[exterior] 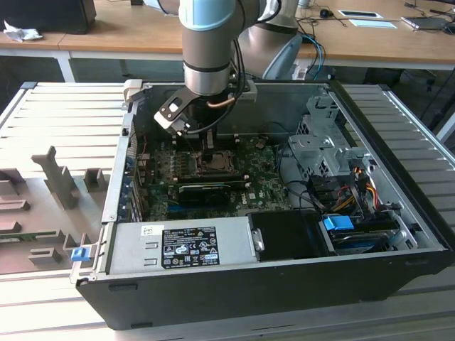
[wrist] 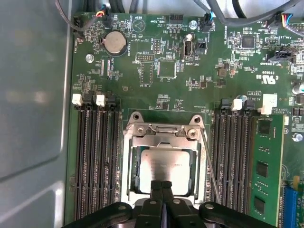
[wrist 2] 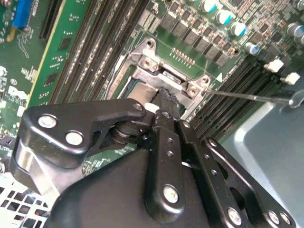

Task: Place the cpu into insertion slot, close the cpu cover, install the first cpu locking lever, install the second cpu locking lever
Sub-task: 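Close the cpu cover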

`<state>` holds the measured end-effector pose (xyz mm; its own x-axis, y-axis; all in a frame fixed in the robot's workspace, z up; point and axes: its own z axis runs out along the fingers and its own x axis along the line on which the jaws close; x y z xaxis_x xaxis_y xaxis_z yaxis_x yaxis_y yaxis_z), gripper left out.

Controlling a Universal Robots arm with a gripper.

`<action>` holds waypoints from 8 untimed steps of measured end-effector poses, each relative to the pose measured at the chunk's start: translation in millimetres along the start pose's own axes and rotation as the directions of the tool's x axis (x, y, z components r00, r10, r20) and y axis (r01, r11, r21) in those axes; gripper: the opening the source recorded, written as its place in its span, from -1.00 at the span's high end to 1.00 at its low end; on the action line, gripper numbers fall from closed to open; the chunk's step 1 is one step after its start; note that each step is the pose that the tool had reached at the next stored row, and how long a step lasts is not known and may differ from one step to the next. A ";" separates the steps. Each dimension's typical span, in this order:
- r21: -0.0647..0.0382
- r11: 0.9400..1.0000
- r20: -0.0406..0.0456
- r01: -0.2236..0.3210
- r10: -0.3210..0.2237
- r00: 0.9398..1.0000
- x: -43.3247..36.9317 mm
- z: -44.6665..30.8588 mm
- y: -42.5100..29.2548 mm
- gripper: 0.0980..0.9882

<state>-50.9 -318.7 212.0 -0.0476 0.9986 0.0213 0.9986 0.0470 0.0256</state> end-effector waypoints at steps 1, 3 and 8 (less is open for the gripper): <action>0.000 1.000 0.000 0.000 0.000 1.000 -0.3 0.1 5.4 0.98; 0.001 1.000 0.000 0.000 0.000 1.000 -0.5 0.2 9.0 0.98; 0.001 1.000 0.000 0.000 0.000 1.000 -0.7 0.3 13.0 0.98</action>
<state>-37.9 -318.8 212.0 -0.0476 0.9986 0.0213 0.9986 0.0471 0.0250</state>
